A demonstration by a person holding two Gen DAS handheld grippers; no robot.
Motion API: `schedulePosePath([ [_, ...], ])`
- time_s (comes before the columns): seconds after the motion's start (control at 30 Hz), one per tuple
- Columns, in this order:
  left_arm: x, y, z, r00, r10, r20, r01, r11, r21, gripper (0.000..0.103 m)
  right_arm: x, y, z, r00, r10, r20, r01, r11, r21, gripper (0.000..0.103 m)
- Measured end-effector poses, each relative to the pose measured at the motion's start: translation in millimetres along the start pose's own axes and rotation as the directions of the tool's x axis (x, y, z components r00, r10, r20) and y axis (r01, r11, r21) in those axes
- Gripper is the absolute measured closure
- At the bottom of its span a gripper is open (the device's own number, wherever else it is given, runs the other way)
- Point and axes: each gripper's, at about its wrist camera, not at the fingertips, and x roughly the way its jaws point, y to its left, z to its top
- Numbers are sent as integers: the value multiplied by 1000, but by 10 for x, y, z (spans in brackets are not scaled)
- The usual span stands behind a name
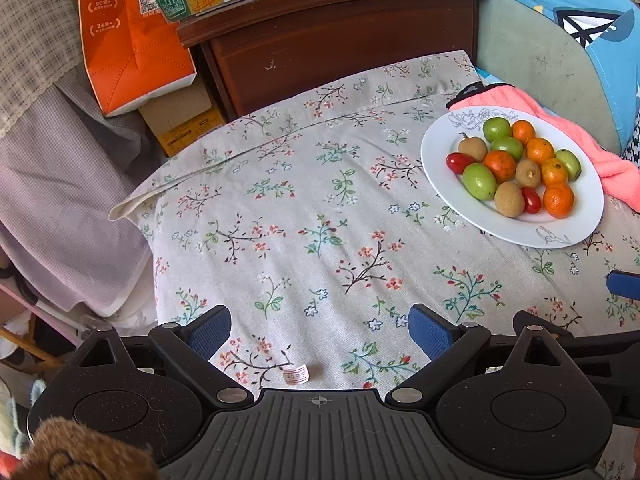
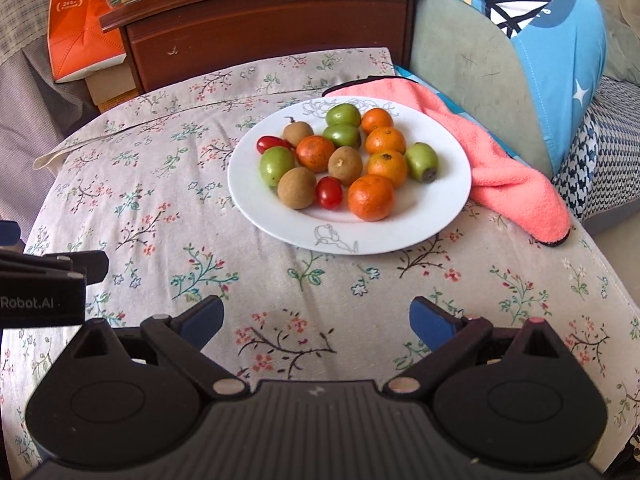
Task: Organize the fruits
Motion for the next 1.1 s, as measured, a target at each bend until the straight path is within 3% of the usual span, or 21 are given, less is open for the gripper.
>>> schedulePosePath([
  [0.13,-20,148,-85,1000,15,-3,-15,1000,-25,6,13,157,-148,999,39,-4,-39,998,-38,4],
  [0.43,-12,419,-210,999,29,-24,-31,996,-81,6,14,558,-364,989,91,114,-69,982,-176,1],
  [0.8,13,524,-249,999,41,-31,-44,994,-97,6,188,780,-320,967,131,218,-85,974,-209,1],
  [1.1,11,507,-241,999,33,-27,-36,995,-91,6,222,825,-297,966,137,219,-90,973,-214,1],
])
